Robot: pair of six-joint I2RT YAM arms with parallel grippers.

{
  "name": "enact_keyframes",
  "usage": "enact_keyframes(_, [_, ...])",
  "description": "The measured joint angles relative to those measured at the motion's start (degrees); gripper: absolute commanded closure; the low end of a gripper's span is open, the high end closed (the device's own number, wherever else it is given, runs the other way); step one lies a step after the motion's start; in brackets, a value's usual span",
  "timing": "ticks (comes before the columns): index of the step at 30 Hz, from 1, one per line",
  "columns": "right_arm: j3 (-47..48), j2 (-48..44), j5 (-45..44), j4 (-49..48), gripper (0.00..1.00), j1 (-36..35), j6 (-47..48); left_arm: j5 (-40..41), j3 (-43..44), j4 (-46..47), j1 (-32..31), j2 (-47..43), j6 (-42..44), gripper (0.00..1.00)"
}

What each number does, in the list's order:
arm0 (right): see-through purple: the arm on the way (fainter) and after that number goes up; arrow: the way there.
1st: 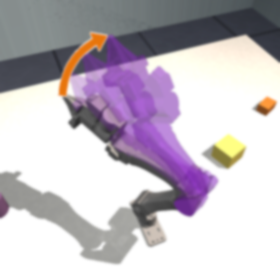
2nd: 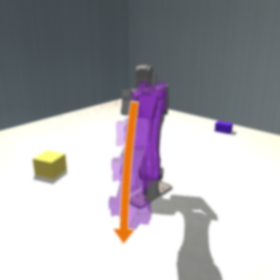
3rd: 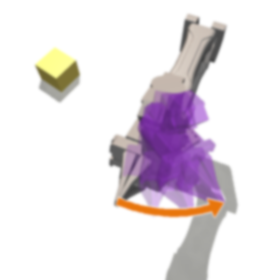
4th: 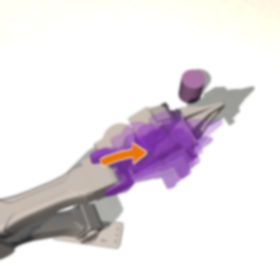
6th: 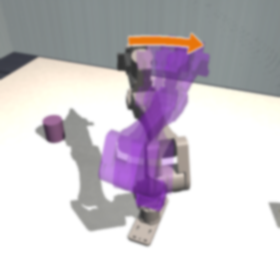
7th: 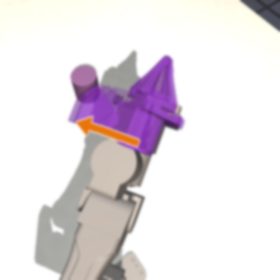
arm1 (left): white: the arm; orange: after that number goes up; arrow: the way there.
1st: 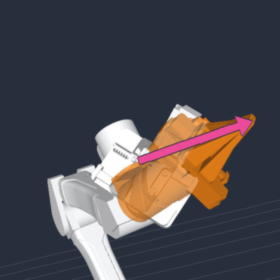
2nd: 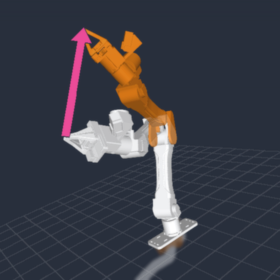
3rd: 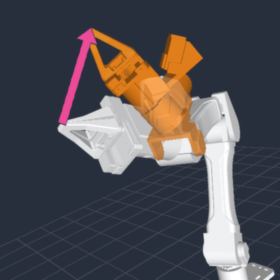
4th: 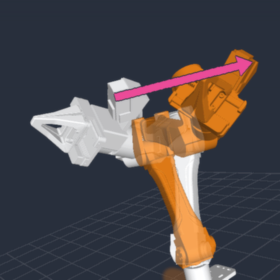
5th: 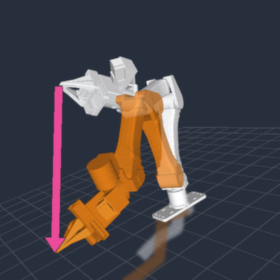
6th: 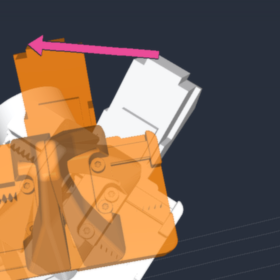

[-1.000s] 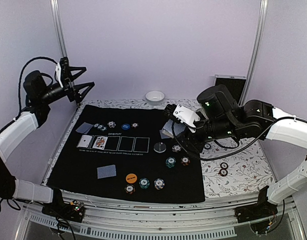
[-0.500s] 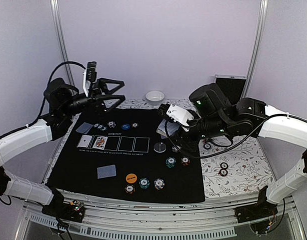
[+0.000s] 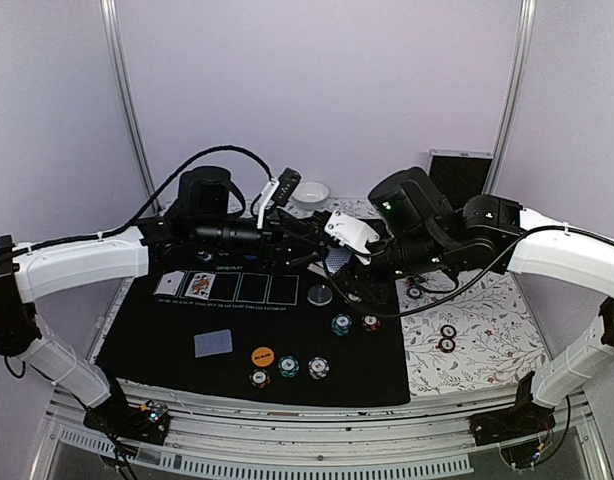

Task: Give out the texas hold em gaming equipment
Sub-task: Pick up the poker card from the face-down deck piles.

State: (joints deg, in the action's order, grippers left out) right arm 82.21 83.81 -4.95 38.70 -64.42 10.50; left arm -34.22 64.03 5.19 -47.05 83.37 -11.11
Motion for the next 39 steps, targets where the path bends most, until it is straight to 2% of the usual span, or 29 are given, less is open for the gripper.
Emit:
enact_keyframes(13, [0.0,0.0,0.8,-0.3,0.96,0.0,0.0,1.2,0.7,0.8,-0.9,0.6,-1.0,0.25])
enact_keyframes(23, [0.0,0.0,0.3,-0.6,0.96,0.6,0.0,13.7,3.7,-4.7,-3.5,-0.2,4.1,0.29])
enact_keyframes(28, [0.0,0.0,0.4,-0.8,0.96,0.6,0.0,14.8,3.7,-5.6,-3.5,-1.6,5.7,0.31])
enact_keyframes(33, [0.0,0.0,0.4,-0.9,0.96,0.6,0.0,14.6,3.5,-6.4,-3.5,-1.9,6.6,0.43])
enact_keyframes(39, [0.0,-0.1,0.6,-1.0,0.96,0.6,0.0,9.1,2.6,-6.0,-3.5,-3.1,6.7,0.79])
